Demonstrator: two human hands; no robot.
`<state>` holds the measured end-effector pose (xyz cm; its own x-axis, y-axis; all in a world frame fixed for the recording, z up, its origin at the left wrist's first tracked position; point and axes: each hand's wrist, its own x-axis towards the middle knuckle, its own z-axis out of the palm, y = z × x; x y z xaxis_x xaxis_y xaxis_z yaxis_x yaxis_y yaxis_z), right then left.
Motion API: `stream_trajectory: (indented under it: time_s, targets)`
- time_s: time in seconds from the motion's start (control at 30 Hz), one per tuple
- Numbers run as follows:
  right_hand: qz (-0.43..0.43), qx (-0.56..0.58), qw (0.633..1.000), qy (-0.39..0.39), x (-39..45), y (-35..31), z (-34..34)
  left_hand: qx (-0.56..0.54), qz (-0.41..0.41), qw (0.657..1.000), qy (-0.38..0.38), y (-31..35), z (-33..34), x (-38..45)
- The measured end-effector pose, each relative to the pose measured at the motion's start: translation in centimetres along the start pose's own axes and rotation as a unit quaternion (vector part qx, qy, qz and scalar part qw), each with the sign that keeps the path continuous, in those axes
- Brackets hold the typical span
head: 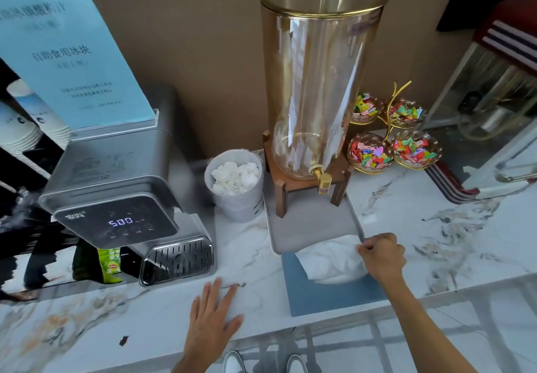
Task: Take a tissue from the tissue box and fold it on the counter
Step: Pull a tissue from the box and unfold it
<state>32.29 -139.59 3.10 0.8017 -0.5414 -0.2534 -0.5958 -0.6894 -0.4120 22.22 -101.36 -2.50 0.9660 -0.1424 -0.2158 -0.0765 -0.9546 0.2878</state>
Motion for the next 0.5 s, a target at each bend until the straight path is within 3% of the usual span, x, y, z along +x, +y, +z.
stream_trajectory:
  time_s: [0.2, 0.5]
  targets:
    - [-0.046, 0.120, 0.991, -0.028, 0.4, -0.1, -0.8, 0.018, -0.030, 0.999, -0.018, 0.3, 0.4, 0.0]
    - [-0.108, 0.345, 0.931, -0.040, -0.5, -1.2, -3.1, -0.009, -0.046, 0.998, -0.035, 1.6, -0.1, -0.3]
